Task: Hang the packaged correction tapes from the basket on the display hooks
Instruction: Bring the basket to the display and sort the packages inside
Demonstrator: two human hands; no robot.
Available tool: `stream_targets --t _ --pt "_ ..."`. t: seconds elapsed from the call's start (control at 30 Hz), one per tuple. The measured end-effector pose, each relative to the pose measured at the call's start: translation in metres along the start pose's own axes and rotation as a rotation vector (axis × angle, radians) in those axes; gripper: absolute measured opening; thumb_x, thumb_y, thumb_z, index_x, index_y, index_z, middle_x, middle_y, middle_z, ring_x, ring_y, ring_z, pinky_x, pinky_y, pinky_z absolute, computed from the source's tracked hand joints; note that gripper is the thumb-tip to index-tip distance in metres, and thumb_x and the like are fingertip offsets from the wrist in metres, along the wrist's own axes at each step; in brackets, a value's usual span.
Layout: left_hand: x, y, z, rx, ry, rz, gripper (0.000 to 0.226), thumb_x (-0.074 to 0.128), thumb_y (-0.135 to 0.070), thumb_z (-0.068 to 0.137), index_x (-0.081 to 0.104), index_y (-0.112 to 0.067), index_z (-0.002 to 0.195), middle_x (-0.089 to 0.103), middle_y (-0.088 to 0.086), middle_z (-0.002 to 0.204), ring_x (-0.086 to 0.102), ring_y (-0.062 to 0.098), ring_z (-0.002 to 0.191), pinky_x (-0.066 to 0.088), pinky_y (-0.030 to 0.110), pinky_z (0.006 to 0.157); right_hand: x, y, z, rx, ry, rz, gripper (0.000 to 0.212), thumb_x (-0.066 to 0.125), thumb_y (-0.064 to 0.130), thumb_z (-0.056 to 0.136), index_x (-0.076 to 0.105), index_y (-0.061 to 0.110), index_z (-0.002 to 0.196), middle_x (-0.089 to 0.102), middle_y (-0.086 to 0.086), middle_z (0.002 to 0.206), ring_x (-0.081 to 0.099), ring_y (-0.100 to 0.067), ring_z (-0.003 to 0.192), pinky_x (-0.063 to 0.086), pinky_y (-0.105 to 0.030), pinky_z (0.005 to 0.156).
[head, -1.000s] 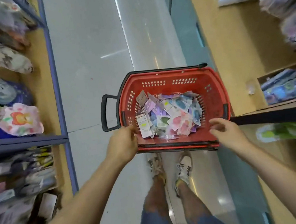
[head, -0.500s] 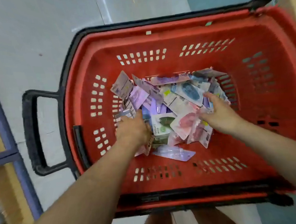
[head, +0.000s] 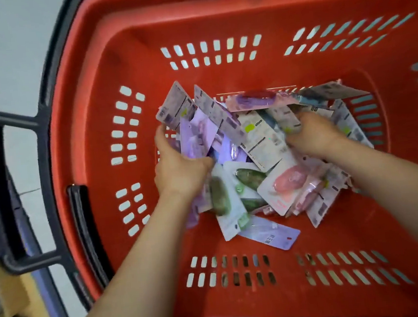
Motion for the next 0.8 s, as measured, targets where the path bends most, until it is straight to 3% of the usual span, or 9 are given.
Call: stream_targets --t 0.1,0.17,0.23,0.3,0.4,0.47,0.53,0.7,0.8 --pt "0.001 -0.006 -0.017 -0.062 0.080 -0.392 0.090 0.070 -0.020 0.063 0.032 -0.042 0.142 0.061 0.000 0.123 0.067 0.021 0.096 0.056 0.040 0.088 -0.015 0.003 -0.018 -0.071 0.066 0.298 0.004 0.064 0.020 0.093 0.066 0.020 0.090 0.071 -0.005 0.087 0.066 -0.020 0.076 0.043 -0.024 0.061" --pt "0.012 -0.007 -0.029 -0.152 0.230 -0.689 0.068 0.064 -0.010 0.066 0.049 -0.042 0.125 0.068 0.000 0.115 0.070 0.019 0.085 0.059 0.035 0.074 -0.028 0.008 -0.031 -0.157 0.026 0.423 0.009 0.064 0.018 0.093 0.065 0.024 0.099 0.070 0.003 0.094 0.065 -0.019 0.090 0.045 -0.025 0.071" --pt "0.019 -0.009 -0.039 -0.178 0.377 -0.893 0.059 0.060 -0.002 0.069 0.056 -0.031 0.120 0.070 0.003 0.105 0.068 0.023 0.083 0.057 0.038 0.073 -0.045 0.017 -0.050 -0.313 -0.069 0.482 0.051 0.063 0.007 0.093 0.047 0.030 0.136 0.059 0.007 0.126 0.057 -0.014 0.115 0.042 -0.025 0.093" --pt "0.023 -0.012 -0.050 -0.158 0.509 -1.007 0.056 0.057 -0.002 0.066 0.057 -0.017 0.120 0.069 0.007 0.100 0.067 0.026 0.085 0.057 0.041 0.076 -0.056 0.027 -0.076 -0.414 -0.127 0.420 0.070 0.057 -0.003 0.092 0.035 0.038 0.144 0.048 0.011 0.141 0.053 -0.022 0.122 0.041 -0.028 0.101" --pt "0.025 -0.021 -0.063 -0.107 0.667 -1.129 0.055 0.061 0.000 0.060 0.064 -0.016 0.112 0.065 0.013 0.104 0.063 0.031 0.093 0.051 0.048 0.090 -0.050 0.036 -0.102 -0.381 -0.062 0.614 0.046 0.048 -0.002 0.096 0.064 0.037 0.116 0.068 0.018 0.108 0.066 -0.026 0.103 0.050 -0.045 0.097" --pt "0.032 -0.030 -0.071 -0.081 0.711 -1.120 0.053 0.057 0.000 0.065 0.067 -0.014 0.115 0.064 0.019 0.114 0.061 0.037 0.105 0.043 0.056 0.101 -0.032 0.042 -0.116 -0.249 0.172 0.882 0.023 0.052 0.027 0.101 0.075 0.027 0.102 0.075 0.019 0.093 0.070 -0.002 0.090 0.055 -0.030 0.089" --pt "0.044 -0.038 -0.079 -0.120 0.724 -1.038 0.058 0.049 -0.004 0.069 0.059 -0.004 0.126 0.063 0.025 0.123 0.060 0.044 0.114 0.042 0.059 0.103 -0.018 0.045 -0.127 -0.253 0.322 0.886 0.035 0.066 0.056 0.086 0.075 0.027 0.102 0.076 0.012 0.099 0.071 -0.006 0.096 0.054 -0.033 0.090" --pt "0.066 -0.047 -0.089 -0.292 0.781 -0.868 0.035 0.055 -0.020 0.091 0.062 -0.008 0.123 0.068 0.015 0.122 0.064 0.034 0.115 0.044 0.054 0.106 -0.003 0.014 -0.122 -0.119 0.206 0.983 0.053 0.088 0.026 0.063 0.066 0.023 0.112 0.077 0.007 0.100 0.073 -0.010 0.090 0.056 -0.028 0.074" --pt "0.070 -0.039 -0.065 -0.226 0.551 -0.642 0.024 0.054 -0.027 0.098 0.061 -0.026 0.121 0.068 0.002 0.119 0.067 0.019 0.102 0.052 0.032 0.090 0.004 0.002 -0.116 -0.037 0.109 0.925 0.046 0.086 0.015 0.072 0.063 0.027 0.110 0.074 0.010 0.100 0.072 -0.006 0.083 0.052 -0.021 0.064"
Point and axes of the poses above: each hand's wrist, its own z-axis towards the middle knuckle, its own x-axis out of the palm, y = z × x, the point moved 5 cm from there along z, towards the middle knuckle
